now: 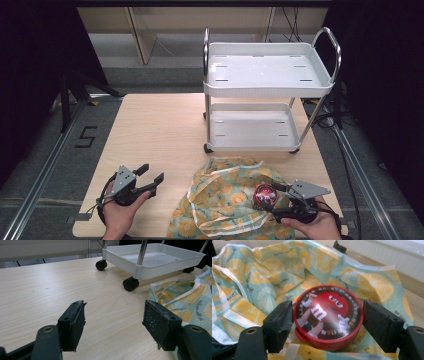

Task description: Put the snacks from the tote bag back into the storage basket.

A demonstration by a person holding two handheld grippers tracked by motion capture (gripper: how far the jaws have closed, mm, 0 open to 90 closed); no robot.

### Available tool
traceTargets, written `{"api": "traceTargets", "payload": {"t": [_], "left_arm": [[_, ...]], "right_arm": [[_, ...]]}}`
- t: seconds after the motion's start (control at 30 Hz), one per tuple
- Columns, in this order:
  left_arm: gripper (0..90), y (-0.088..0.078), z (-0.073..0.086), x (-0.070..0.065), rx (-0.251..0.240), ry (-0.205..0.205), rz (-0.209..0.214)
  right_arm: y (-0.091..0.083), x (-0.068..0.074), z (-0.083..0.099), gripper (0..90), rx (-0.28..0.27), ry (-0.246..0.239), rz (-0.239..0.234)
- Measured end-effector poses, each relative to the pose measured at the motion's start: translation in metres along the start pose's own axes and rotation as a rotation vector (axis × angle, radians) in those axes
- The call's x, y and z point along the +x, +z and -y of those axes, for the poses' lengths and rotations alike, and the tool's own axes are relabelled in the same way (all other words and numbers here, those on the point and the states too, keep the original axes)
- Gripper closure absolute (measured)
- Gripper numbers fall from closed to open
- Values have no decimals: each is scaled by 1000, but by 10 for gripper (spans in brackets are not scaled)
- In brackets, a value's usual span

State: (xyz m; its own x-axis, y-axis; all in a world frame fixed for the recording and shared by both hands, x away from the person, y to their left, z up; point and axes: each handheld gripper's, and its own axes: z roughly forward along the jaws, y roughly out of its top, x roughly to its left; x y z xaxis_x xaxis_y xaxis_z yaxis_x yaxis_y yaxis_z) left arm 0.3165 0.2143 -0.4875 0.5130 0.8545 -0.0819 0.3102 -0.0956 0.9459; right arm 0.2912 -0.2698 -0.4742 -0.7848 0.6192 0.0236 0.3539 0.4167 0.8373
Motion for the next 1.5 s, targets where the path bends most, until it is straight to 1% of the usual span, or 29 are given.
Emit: {"api": "traceTargets", "payload": {"t": [0.07, 0.1, 0.13, 0.17, 0.2, 0.3, 0.33, 0.37, 0.4, 0.43, 0.47, 0.53, 0.57, 0.6, 0.63, 0.73, 0.77, 0.9, 1.0, 1.03, 1.07, 1.2, 1.23, 1.27, 1.3, 1.33, 1.37, 1.4, 1.5], "left_arm": [[331, 0, 0, 0, 0, 1, 2], [331, 0, 0, 0, -1, 1, 2], [331, 0, 0, 0, 0, 2, 3], [331, 0, 0, 0, 1, 3, 3], [331, 0, 0, 0, 1, 3, 3], [331, 0, 0, 0, 2, 3, 6], [331, 1, 0, 0, 1, 4, 6], [331, 0, 0, 0, 1, 4, 6], [331, 0, 0, 0, 1, 4, 6], [331, 1, 0, 0, 1, 5, 7], [331, 1, 0, 0, 3, 5, 7], [331, 0, 0, 0, 3, 6, 5], [331, 0, 0, 0, 1, 7, 7], [331, 0, 0, 0, 1, 7, 7], [331, 0, 0, 0, 1, 6, 7], [331, 0, 0, 0, 1, 5, 6], [331, 0, 0, 0, 1, 6, 6], [331, 0, 0, 0, 0, 6, 5], [331, 0, 0, 0, -2, 5, 4], [331, 0, 0, 0, -1, 5, 4], [331, 0, 0, 0, -2, 4, 4], [331, 0, 0, 0, -3, 10, 5], [331, 0, 0, 0, -4, 10, 4], [331, 0, 0, 0, -5, 9, 4], [331, 0, 0, 0, -11, 9, 10], [331, 0, 0, 0, -11, 6, 7], [331, 0, 0, 0, -11, 2, 5], [331, 0, 0, 0, -11, 3, 5], [331, 0, 0, 0, -11, 3, 5]], "right_arm": [[2, 0, 1, 262, 8, -7, 0], [3, 1, 2, 260, 17, 12, -5], [4, 1, 2, 259, 16, 10, -6], [5, -1, 2, 257, 16, -9, -6], [5, -2, 2, 256, 15, -12, -5], [7, 0, 2, 255, 20, -3, -9], [8, -1, 3, 255, 16, -8, -26], [9, -2, 3, 254, 10, -24, -24], [8, -1, 3, 254, 12, -18, -7], [9, -2, 3, 255, 13, -24, -15], [8, -2, 3, 256, 13, -21, -9], [8, -2, 3, 258, 13, -27, -13], [8, -1, 3, 258, 10, -24, -8], [7, 0, 3, 259, 21, -9, -8], [8, -1, 3, 259, 14, -33, -9], [8, -2, 2, 260, 17, -61, -8], [8, -1, 1, 260, 20, -53, -9], [8, 0, 1, 261, 23, -75, -15], [7, 1, 0, 261, 27, -70, -14], [8, 0, 0, 261, 24, -72, -26], [7, 0, 0, 261, 27, -79, -14], [7, 0, -1, 263, 15, -88, -12], [7, 0, -1, 265, 13, -78, -6], [7, -1, -2, 268, 7, -87, -12], [6, -1, -2, 272, 4, -74, -9], [5, 1, -2, 273, -4, -45, -18], [5, -1, -2, 273, -8, -61, -22], [5, -1, -2, 273, -1, -59, -16], [6, -1, -2, 273, -9, -56, -29]]}}
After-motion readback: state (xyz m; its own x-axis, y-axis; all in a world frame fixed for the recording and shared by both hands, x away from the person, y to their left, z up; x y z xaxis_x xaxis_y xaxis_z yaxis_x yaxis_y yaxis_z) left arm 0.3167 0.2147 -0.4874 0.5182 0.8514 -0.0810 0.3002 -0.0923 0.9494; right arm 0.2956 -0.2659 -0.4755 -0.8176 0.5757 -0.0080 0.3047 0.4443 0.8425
